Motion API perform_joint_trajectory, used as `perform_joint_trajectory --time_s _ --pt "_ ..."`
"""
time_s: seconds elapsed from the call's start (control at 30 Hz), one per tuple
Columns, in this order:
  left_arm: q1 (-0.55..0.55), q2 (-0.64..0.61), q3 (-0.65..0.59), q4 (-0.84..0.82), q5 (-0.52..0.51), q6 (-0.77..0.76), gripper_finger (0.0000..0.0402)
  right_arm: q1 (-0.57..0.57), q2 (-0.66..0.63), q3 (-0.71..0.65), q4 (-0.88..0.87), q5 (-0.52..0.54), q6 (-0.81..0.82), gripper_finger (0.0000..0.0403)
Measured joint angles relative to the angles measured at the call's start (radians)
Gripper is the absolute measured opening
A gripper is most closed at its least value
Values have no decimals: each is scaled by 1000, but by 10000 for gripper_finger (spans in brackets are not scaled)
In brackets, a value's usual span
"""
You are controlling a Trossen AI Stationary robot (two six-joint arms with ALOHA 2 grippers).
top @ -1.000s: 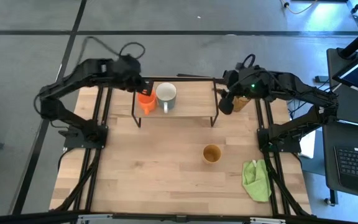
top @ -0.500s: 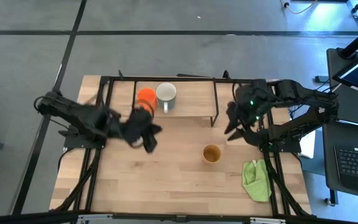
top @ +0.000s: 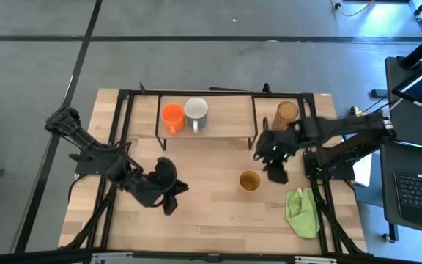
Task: Stack small to large cups/mugs on shelf
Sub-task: Put the yellow cup on the shelf
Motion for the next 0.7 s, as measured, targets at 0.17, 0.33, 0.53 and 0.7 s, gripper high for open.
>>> perform_joint_trajectory --time_s 0.17,0.33,0.53,0.7 --pt "-105 0 -56 5 32 -6 46 34 0 -165 225 52 172 147" --pt "-206 0 -152 -25 58 -3 41 53 -1 -171 291 184 291 147" --pt "-246 0 -330 -23 59 -2 47 52 1 -167 154 235 365 147" --pt "-246 0 -433 83 58 0 48 52 3 -170 133 207 418 147"
